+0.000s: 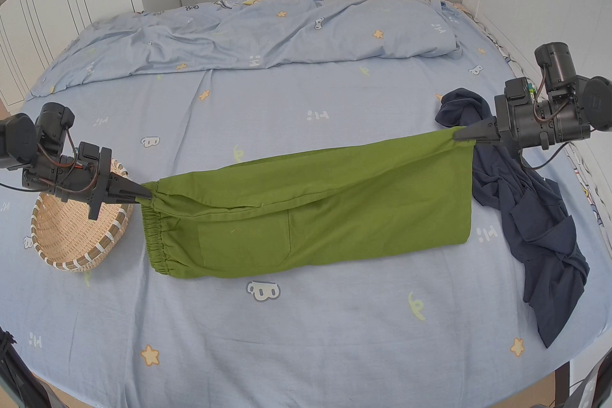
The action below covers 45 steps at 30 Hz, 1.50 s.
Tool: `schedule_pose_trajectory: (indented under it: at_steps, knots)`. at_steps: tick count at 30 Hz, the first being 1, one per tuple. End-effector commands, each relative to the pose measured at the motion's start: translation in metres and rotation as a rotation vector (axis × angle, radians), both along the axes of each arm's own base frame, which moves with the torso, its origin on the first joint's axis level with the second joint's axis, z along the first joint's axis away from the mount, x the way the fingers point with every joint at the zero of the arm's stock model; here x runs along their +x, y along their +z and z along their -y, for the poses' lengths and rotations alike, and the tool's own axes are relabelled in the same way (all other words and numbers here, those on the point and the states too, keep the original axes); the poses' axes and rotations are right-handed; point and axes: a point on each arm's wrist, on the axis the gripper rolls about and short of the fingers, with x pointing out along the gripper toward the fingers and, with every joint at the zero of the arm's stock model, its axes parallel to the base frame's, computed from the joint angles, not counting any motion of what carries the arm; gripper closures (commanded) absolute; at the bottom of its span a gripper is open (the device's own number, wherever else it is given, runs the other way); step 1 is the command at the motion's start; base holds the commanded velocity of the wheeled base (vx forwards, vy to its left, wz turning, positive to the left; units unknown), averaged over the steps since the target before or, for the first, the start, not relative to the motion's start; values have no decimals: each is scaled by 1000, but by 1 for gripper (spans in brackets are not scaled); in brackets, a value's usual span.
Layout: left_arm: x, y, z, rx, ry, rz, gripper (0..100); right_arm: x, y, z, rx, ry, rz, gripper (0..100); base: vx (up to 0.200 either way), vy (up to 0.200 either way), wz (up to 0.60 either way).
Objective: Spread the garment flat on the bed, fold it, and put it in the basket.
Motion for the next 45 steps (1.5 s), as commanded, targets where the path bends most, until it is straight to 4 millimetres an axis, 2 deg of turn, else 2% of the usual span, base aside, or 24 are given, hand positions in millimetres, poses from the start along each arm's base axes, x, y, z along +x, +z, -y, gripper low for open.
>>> schedule_pose_trajectory:
  at_steps: [1, 5, 10, 15, 20, 24, 30, 33, 35, 37, 42, 45]
  knots:
    - [36, -10, 1, -13, -3, -9, 100, 18, 10, -6, 4, 2, 42, 100, 0, 0, 0]
    - [46, -6, 1, -17, 0, 6, 100, 31, 9, -8, 4, 0, 53, 100, 0, 0, 0]
    - [55, -6, -2, -18, 7, 18, 100, 33, 19, -8, 10, -3, 89, 100, 0, 0, 0]
    - [63, -2, -6, -13, 15, 47, 100, 46, 11, -9, 9, -3, 89, 100, 0, 0, 0]
    - [64, 3, -7, -33, 35, 36, 100, 43, 16, -6, 16, -12, 89, 100, 0, 0, 0]
    - [62, 3, -6, -35, 32, 27, 100, 40, 11, -8, 22, -12, 49, 100, 0, 0, 0]
    - [61, 3, -3, -36, 24, 22, 100, 25, 26, -7, 26, -12, 74, 100, 0, 0, 0]
    - [52, 3, -5, -37, 28, -9, 100, 7, 38, -8, 30, 0, 93, 100, 0, 0, 0]
    - [50, 4, -5, -38, 28, -13, 100, 3, 41, -10, 31, 9, 97, 100, 0, 0, 0]
    - [43, 2, -5, -37, 23, -29, 100, -10, 50, -21, 34, 37, 118, 100, 0, 0, 0]
    - [31, 3, -6, -35, 23, -34, 100, -33, 65, -30, 42, 68, 111, 100, 0, 0, 0]
    - [29, 2, -6, -39, 16, -37, 100, -39, 66, -32, 38, 69, 104, 100, 0, 0, 0]
